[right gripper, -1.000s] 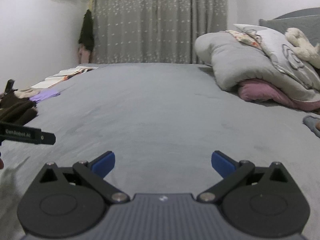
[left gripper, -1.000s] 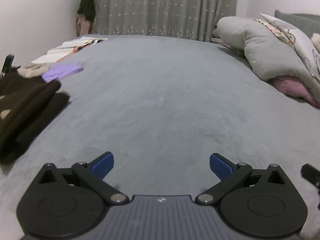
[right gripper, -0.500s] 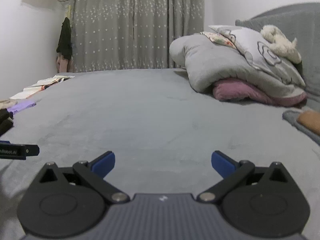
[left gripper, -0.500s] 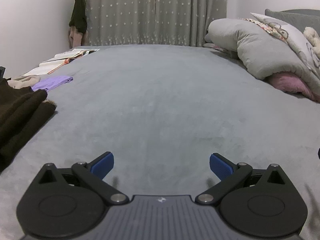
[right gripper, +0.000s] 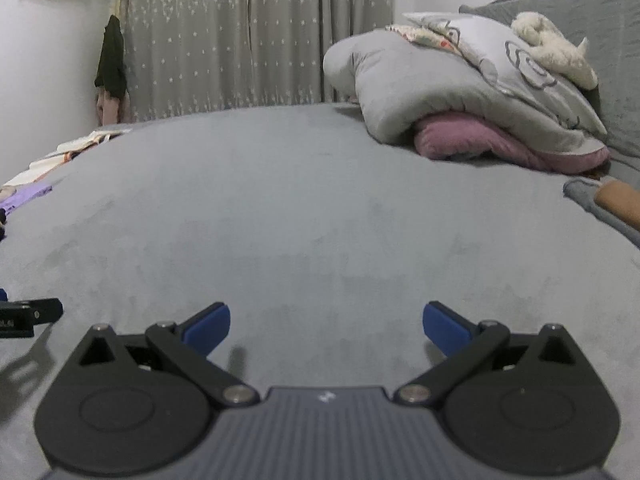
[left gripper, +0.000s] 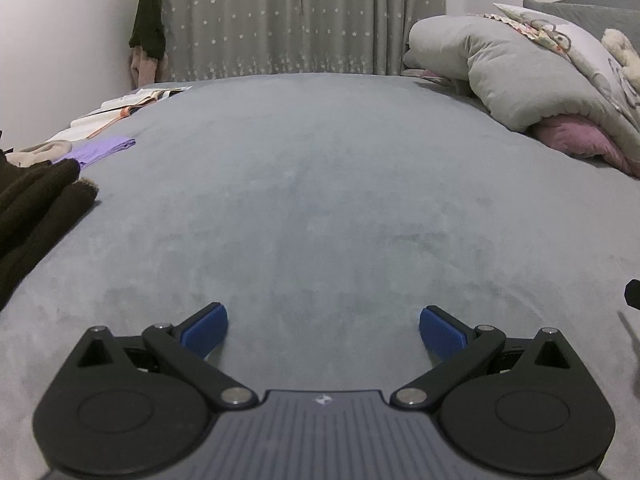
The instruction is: Fold clothes
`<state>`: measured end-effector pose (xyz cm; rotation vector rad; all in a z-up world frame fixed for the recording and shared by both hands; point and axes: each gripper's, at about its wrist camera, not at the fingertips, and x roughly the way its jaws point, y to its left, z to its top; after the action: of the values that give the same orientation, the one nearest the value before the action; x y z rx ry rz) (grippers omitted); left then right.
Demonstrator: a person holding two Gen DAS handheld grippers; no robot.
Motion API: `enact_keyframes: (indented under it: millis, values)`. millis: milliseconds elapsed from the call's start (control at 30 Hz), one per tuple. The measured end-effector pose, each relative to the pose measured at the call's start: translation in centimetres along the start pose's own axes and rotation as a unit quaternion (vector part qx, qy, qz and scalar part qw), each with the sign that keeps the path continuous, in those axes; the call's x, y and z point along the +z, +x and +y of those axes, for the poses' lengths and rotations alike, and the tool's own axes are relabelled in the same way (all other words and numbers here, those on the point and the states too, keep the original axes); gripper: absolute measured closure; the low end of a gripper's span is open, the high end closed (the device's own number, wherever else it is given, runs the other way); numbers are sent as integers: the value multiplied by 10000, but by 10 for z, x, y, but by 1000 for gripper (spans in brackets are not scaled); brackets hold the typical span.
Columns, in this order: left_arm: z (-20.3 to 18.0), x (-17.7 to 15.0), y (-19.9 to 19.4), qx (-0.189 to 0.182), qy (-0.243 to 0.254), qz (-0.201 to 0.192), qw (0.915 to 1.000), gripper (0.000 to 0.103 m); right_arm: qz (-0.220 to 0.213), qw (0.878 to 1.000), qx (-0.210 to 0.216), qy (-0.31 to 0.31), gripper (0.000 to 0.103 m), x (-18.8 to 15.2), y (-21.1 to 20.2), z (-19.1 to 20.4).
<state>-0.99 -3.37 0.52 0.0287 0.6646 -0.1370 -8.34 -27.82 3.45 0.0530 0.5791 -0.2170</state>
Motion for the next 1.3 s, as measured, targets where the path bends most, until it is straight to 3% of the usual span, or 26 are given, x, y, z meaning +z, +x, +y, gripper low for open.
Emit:
enact_keyframes:
  millis: [567,1300]
  values:
    - [-2,-2,2,54,67,18,10000,0,375,9989,-80,-256,0,-6,12,15]
    - [-1,0,4,47,61,42,10000,0,377,9989,-95,-270,0,-6,12,12]
